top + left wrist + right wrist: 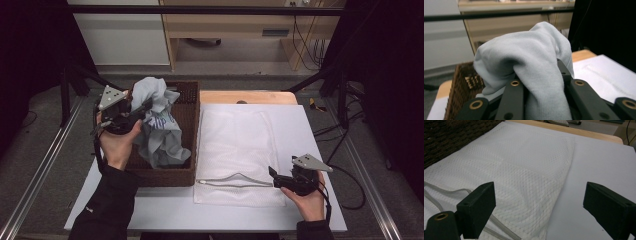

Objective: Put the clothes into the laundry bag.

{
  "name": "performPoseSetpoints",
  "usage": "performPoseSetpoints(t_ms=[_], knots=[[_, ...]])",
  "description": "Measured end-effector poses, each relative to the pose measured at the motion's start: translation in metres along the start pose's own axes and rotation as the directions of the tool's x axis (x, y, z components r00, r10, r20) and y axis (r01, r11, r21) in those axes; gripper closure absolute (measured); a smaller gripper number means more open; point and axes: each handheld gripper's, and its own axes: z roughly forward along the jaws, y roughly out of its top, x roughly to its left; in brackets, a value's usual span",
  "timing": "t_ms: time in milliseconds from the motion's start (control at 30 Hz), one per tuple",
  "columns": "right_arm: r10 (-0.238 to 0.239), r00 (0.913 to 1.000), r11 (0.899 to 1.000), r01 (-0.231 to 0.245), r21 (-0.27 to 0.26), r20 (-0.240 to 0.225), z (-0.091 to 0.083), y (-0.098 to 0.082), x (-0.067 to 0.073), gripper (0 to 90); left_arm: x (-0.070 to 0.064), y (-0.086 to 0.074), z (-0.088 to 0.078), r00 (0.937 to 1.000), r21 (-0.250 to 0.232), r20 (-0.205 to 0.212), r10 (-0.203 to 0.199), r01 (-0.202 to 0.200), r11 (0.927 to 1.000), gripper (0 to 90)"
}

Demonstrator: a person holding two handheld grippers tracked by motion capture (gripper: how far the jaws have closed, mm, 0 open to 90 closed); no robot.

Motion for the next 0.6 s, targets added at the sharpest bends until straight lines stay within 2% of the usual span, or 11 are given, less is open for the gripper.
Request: performPoseSetpoints(t_ms=[200,367,500,567,600], knots=[[-0.004,1.0000,1.000,0.004,-0.002,0.004,0.000,0.000,0.000,11.4,-0.008,0.023,-0.017,0.9999,-0.082,0.010,0.007,-0.006,0.9966,74.0],[-0.004,1.0000,1.000,0.004,-0.009,0.003,-0.001,0.000,0.000,11.4,-0.011,0.038,-0.025,0.9999,-0.118,0.010,0.004,-0.003,0.9930,74.1],[-0.008,1.0000,1.000,0.008,-0.009,0.006,-0.002,0.000,0.000,11.5,-0.015,0.054,-0.035,0.9998,-0.157,0.008,0.019,-0.018,0.9874,74.1],[-0.008,1.0000,1.000,0.008,-0.010,0.006,-0.002,0.000,0.000,11.5,-0.015,0.058,-0.037,0.9998,-0.167,0.004,0.019,-0.018,0.9858,74.1],[0.006,1.0000,1.000,-0.006,-0.010,-0.003,-0.003,0.001,0.000,11.7,-0.016,0.061,-0.039,0.9998,-0.171,0.001,0.022,-0.021,0.9851,74.0]])
